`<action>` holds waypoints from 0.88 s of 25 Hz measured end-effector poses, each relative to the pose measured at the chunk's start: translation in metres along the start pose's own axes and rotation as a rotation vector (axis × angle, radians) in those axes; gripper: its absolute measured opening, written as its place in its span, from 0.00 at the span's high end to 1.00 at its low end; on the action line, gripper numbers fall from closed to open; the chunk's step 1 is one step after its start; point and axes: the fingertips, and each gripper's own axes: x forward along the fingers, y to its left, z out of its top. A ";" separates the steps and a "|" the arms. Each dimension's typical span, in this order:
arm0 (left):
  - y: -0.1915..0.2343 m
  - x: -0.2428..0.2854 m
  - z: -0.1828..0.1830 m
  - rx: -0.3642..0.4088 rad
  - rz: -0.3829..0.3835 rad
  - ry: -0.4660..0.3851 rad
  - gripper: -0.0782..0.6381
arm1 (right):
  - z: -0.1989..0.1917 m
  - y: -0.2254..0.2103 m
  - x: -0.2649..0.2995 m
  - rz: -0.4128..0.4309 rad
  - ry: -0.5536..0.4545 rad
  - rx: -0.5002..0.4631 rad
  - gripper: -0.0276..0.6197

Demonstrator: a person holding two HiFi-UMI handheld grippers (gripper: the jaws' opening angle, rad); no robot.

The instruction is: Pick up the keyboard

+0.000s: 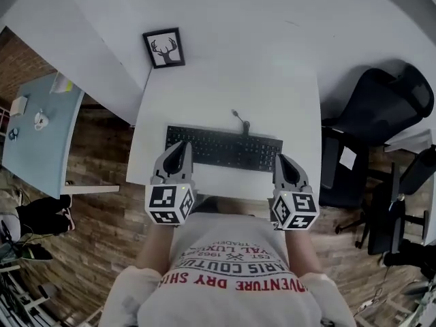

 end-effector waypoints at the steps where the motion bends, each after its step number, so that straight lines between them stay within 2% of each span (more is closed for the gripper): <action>1: 0.007 0.005 -0.001 0.001 -0.016 0.007 0.85 | -0.001 0.001 0.002 -0.011 -0.002 0.025 0.92; 3: 0.019 0.012 -0.004 0.004 -0.050 0.025 0.85 | -0.003 0.003 0.006 -0.038 -0.005 0.052 0.92; 7: 0.039 0.025 -0.018 0.014 -0.108 0.072 0.85 | -0.009 0.003 0.013 -0.119 0.007 0.026 0.92; 14: 0.065 0.036 -0.049 -0.003 -0.118 0.167 0.85 | -0.032 -0.009 0.018 -0.184 0.070 0.092 0.92; 17: 0.072 0.040 -0.063 -0.019 -0.106 0.197 0.85 | -0.043 -0.019 0.025 -0.184 0.106 0.098 0.92; 22: 0.101 0.045 -0.088 -0.064 -0.051 0.204 0.84 | -0.077 -0.029 0.042 -0.114 0.221 0.142 0.91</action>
